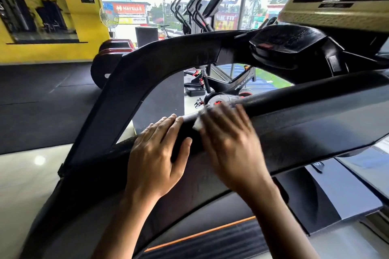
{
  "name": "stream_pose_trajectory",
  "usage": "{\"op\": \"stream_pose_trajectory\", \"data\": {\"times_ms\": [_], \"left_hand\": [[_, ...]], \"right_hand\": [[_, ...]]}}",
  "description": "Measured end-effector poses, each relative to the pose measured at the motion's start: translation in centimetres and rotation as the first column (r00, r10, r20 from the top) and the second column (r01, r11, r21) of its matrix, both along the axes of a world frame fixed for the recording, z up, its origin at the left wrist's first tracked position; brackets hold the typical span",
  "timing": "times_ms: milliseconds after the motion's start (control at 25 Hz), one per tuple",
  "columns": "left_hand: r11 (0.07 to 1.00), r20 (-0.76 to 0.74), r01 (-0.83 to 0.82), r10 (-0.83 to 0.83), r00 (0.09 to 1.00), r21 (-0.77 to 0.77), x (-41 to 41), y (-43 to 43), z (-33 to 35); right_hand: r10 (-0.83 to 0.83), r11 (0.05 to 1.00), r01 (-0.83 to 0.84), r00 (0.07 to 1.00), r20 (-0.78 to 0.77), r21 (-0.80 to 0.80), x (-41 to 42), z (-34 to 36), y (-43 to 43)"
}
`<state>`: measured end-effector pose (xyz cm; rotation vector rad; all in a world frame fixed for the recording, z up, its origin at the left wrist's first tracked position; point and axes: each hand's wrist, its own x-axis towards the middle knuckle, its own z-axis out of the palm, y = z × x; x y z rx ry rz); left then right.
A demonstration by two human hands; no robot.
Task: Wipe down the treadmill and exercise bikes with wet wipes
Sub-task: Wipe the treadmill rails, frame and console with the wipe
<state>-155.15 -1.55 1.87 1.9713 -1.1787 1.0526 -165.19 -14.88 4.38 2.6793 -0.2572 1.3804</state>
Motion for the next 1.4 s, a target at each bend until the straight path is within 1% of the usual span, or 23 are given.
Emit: {"op": "stream_pose_trajectory", "data": {"times_ms": [40,80,120,200,240,280,320,360,440,480,520,560,640,680,720,760,880,920,1000,1080,1160,1280,1400], "left_hand": [[1.0,0.012,-0.007,0.007,1.0,-0.002,-0.1,-0.3,0.1],[1.0,0.022,-0.014,0.015,1.0,-0.004,-0.2,-0.5,0.1],[1.0,0.029,-0.023,0.023,0.999,-0.006,-0.2,-0.6,0.1],[0.999,0.037,-0.032,0.033,0.999,-0.011,-0.2,-0.7,0.0],[0.999,0.039,-0.034,0.034,0.999,-0.013,-0.2,-0.7,-0.1],[0.999,0.042,-0.035,0.036,0.998,-0.016,-0.2,-0.8,-0.1],[0.999,0.048,-0.037,0.038,0.998,-0.018,-0.1,-0.8,-0.1],[0.999,0.052,-0.036,0.037,0.998,-0.018,-0.1,-0.7,-0.1],[1.0,0.054,-0.024,0.024,0.998,-0.013,-0.1,-0.5,-0.1],[1.0,0.057,-0.023,0.024,0.998,-0.011,-0.1,-0.4,-0.2],[1.0,0.062,-0.029,0.03,0.998,-0.008,-0.1,-0.3,-0.2],[0.999,0.068,-0.037,0.037,0.997,-0.006,-0.1,-0.3,-0.2],[0.999,0.071,-0.041,0.041,0.997,0.001,0.0,-0.2,-0.2],[0.999,0.065,-0.042,0.042,0.997,0.004,0.0,-0.1,-0.2],[0.999,0.06,-0.042,0.042,0.997,0.005,0.0,0.3,-0.4],[0.999,0.051,-0.037,0.036,0.998,0.007,0.2,0.8,-0.6],[1.0,-0.016,-0.012,0.012,1.0,0.009,1.3,3.9,-1.7],[1.0,-0.038,-0.015,0.015,0.999,-0.001,1.8,5.1,-2.2],[0.999,-0.081,-0.032,0.03,0.996,-0.027,2.6,7.4,-3.0],[0.998,-0.114,-0.043,0.038,0.993,-0.04,3.5,10.1,-4.1],[0.998,-0.149,-0.032,0.024,0.989,-0.051,4.5,12.7,-5.2],[0.995,-0.27,-0.007,-0.021,0.963,-0.1,6.0,16.3,-7.8],[0.982,-0.441,0.015,-0.098,0.892,-0.187,7.1,19.5,-11.1]], "right_hand": [[0.1,0.995,-0.1,0.995,-0.024,-0.017,-0.6,-0.7,0.3],[0.129,0.991,-0.129,0.991,-0.027,-0.022,-1.3,-1.1,-0.4],[0.099,0.995,-0.099,0.995,0.01,-0.005,-1.9,-1.1,-1.8],[-0.068,0.992,0.054,0.989,0.129,0.111,-2.3,-0.6,-4.5],[-0.147,0.98,0.122,0.977,0.157,0.154,-1.9,0.0,-5.2],[-0.182,0.975,0.159,0.971,0.154,0.154,-1.1,0.4,-5.0],[-0.17,0.98,0.155,0.978,0.123,0.125,-0.1,0.9,-4.1],[-0.115,0.99,0.108,0.991,0.073,0.091,0.7,1.0,-2.8],[0.058,0.998,-0.057,0.998,-0.008,0.027,0.8,0.6,-0.7],[0.129,0.992,-0.129,0.991,-0.027,0.004,0.2,0.4,-0.5],[0.158,0.987,-0.158,0.987,-0.015,-0.003,-0.4,0.2,-0.9],[0.134,0.991,-0.135,0.991,0.028,0.013,-0.8,0.1,-1.6],[-0.037,0.994,0.023,0.991,0.13,0.11,-0.6,0.2,-2.4],[-0.124,0.983,0.101,0.981,0.15,0.154,0.2,0.3,-1.9],[-0.162,0.977,0.137,0.976,0.145,0.164,1.1,0.2,-0.9],[-0.133,0.983,0.115,0.984,0.12,0.146,2.0,0.0,0.7],[0.146,0.989,-0.146,0.989,0.039,0.016,2.7,-1.6,4.7],[0.185,0.983,-0.185,0.982,0.039,-0.001,2.4,-1.9,5.2],[0.124,0.991,-0.127,0.988,0.094,0.028,2.5,-2.2,5.7],[-0.034,0.995,0.021,0.99,0.136,0.094,3.8,-2.5,7.6],[-0.122,0.989,0.111,0.986,0.116,0.102,6.0,-2.8,10.6],[-0.117,0.99,0.113,0.992,0.043,0.084,8.7,-4.1,14.8],[-0.103,0.992,0.102,0.995,0.004,0.069,10.4,-5.8,18.8]]}}
